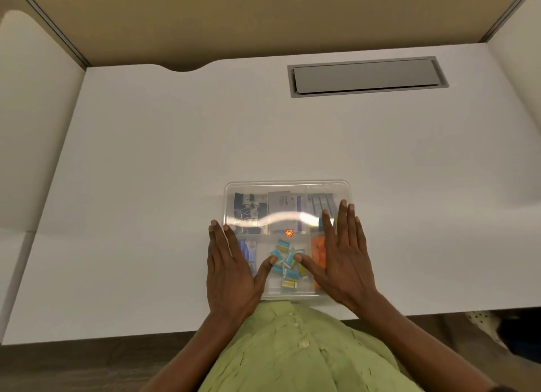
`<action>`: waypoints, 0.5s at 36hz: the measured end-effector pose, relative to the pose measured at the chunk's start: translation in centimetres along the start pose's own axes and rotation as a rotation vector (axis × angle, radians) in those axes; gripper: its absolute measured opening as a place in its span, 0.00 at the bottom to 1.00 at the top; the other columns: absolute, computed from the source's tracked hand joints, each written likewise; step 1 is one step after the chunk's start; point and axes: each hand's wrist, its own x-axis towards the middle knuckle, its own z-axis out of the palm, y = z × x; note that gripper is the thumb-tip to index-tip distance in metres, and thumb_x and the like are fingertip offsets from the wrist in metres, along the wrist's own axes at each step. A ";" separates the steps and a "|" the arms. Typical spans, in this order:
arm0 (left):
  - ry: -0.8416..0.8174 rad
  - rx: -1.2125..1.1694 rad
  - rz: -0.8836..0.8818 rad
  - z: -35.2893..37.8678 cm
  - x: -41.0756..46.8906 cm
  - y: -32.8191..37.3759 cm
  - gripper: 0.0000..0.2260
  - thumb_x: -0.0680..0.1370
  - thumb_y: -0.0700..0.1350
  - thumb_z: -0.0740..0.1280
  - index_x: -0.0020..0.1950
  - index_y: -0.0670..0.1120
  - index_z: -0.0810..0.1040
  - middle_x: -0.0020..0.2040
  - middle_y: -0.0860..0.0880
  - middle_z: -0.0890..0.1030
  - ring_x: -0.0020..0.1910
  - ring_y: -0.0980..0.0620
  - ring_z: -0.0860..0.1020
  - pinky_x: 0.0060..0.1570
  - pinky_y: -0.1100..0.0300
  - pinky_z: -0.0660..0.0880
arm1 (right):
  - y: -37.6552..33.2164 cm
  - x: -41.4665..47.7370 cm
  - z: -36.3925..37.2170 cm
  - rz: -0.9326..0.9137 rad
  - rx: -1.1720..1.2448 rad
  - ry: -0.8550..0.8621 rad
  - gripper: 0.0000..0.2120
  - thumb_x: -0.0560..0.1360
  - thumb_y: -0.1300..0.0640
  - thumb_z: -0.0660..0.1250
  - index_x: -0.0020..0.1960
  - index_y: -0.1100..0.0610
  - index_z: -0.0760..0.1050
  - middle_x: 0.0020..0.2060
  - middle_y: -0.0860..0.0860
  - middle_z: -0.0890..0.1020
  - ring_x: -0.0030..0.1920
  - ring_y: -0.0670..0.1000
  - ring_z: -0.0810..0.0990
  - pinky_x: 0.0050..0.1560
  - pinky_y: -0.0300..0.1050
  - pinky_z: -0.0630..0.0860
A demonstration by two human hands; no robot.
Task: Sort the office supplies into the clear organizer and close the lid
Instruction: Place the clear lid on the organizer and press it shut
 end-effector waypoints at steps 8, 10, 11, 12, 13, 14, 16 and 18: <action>0.029 0.049 0.024 0.1 0.2 0.0 0.54 0.76 0.76 0.57 0.84 0.39 0.39 0.86 0.41 0.40 0.86 0.44 0.43 0.81 0.42 0.59 | 0.1 -0.9 0.6 0.004 -0.026 -0.020 0.55 0.72 0.22 0.56 0.83 0.58 0.45 0.82 0.62 0.43 0.83 0.63 0.43 0.80 0.64 0.52; 0.029 0.064 0.021 0.2 0.2 0.0 0.54 0.76 0.76 0.57 0.84 0.39 0.39 0.86 0.41 0.40 0.86 0.44 0.43 0.81 0.42 0.60 | 0.1 -1.0 0.6 0.004 -0.028 -0.013 0.55 0.72 0.22 0.56 0.83 0.58 0.46 0.82 0.62 0.43 0.83 0.63 0.43 0.80 0.63 0.51; 0.028 0.070 0.019 0.2 0.2 0.0 0.54 0.76 0.76 0.57 0.84 0.39 0.39 0.86 0.41 0.40 0.86 0.44 0.44 0.81 0.42 0.60 | 0.1 -1.0 0.6 0.004 -0.028 -0.010 0.55 0.72 0.22 0.56 0.83 0.58 0.46 0.82 0.62 0.43 0.83 0.63 0.43 0.80 0.63 0.51; 0.029 0.073 0.018 0.3 0.2 0.0 0.54 0.76 0.76 0.57 0.84 0.39 0.40 0.86 0.41 0.41 0.86 0.44 0.44 0.81 0.42 0.60 | 0.1 -1.0 0.6 0.005 -0.025 -0.005 0.55 0.72 0.22 0.57 0.83 0.58 0.46 0.82 0.62 0.43 0.83 0.62 0.43 0.80 0.63 0.52; 0.031 0.072 0.018 0.4 0.3 0.0 0.54 0.76 0.76 0.57 0.84 0.39 0.40 0.86 0.42 0.41 0.86 0.44 0.44 0.81 0.42 0.60 | 0.0 -1.0 0.6 0.005 -0.020 0.000 0.55 0.72 0.22 0.57 0.83 0.58 0.46 0.82 0.62 0.43 0.83 0.63 0.43 0.80 0.64 0.52; 0.032 0.071 0.017 0.4 0.3 -0.1 0.54 0.76 0.76 0.57 0.84 0.39 0.40 0.86 0.42 0.41 0.86 0.44 0.44 0.81 0.42 0.60 | 0.0 -0.9 0.5 0.004 -0.015 0.004 0.55 0.72 0.23 0.57 0.83 0.58 0.46 0.82 0.62 0.43 0.83 0.63 0.43 0.79 0.64 0.53; 0.031 0.076 0.014 0.5 0.3 -0.1 0.54 0.76 0.76 0.57 0.84 0.39 0.39 0.86 0.42 0.40 0.86 0.44 0.44 0.81 0.41 0.60 | 0.0 -0.9 0.6 0.002 -0.007 0.007 0.54 0.72 0.23 0.58 0.83 0.58 0.46 0.82 0.62 0.44 0.83 0.63 0.44 0.79 0.65 0.55; 0.028 0.084 0.009 0.6 0.4 -0.2 0.54 0.76 0.76 0.56 0.84 0.39 0.39 0.86 0.42 0.40 0.86 0.44 0.43 0.81 0.41 0.60 | 0.0 -0.8 0.6 0.004 -0.002 0.006 0.54 0.72 0.23 0.58 0.83 0.58 0.46 0.82 0.62 0.44 0.83 0.63 0.44 0.79 0.65 0.55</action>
